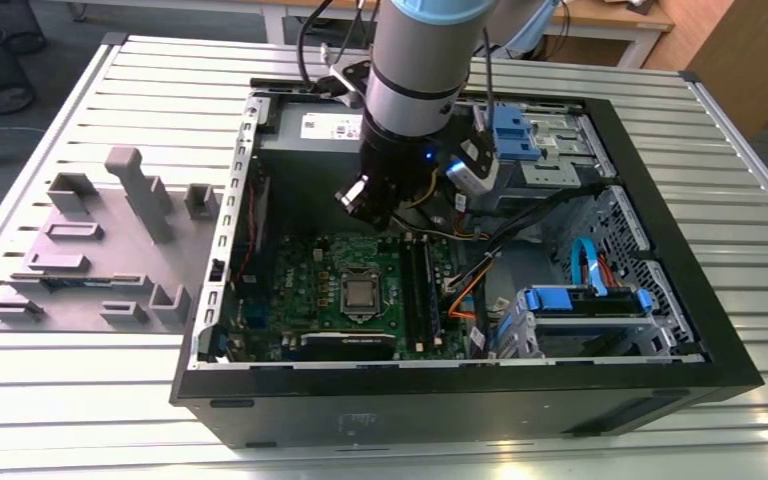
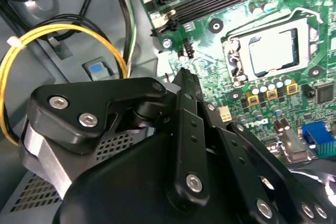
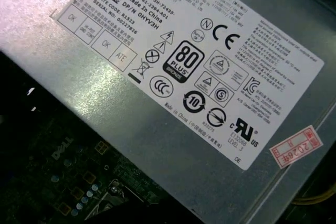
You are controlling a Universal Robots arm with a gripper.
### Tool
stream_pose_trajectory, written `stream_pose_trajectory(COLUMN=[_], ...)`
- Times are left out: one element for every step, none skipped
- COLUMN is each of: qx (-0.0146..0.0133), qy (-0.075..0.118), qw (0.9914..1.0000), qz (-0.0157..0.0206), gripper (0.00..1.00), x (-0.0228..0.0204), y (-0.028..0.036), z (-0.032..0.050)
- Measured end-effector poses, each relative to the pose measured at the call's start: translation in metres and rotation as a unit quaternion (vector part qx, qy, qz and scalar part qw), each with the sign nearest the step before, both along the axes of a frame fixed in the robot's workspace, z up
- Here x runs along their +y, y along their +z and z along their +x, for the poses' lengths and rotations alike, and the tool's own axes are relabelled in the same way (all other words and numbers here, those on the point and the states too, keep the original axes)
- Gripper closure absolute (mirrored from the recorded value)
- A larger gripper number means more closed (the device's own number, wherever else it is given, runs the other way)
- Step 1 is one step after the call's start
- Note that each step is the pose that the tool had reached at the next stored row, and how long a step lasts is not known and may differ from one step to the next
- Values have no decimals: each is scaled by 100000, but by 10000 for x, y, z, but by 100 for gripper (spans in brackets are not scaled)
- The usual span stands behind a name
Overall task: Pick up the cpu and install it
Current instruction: 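Close the cpu cover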
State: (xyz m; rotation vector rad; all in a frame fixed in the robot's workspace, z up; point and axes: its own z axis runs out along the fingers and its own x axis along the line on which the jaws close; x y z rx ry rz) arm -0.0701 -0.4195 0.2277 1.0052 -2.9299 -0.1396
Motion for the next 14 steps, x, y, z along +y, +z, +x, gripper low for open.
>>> stream_pose_trajectory(qx=[-26, -42, -49, -58, -73, -90, -104, -123, -138, -158, -191, -205, -218, -231], qy=[16, 28, 36, 42, 59, 75, 95, 112, 136, 167, 188, 210, 233, 257], qw=[100000, 100000, 100000, 100000, 100000, 100000, 100000, 100000, 100000, 100000, 100000, 100000, 99999, 99999], qz=[0, -3, -2, -1, 1, 2, -1, 1, -2, 0, 6, -3, -3, -2], gripper=[89, 89, 89, 89, 89, 89, 89, 89, 89, 89, 89, 89, 89, 89], x=[-18, -41, -67, -97, -127, -157, -187, -218, -245, -272, -296, -321, -347, -374], y=[0, 0, 0, 0, 0, -1, 0, -1, 0, -1, -1, 0, 0, -1], z=[-3, -5, -6, -8, -10, -12, -14, -16, -20, -25, -33, -39, -45, -50])
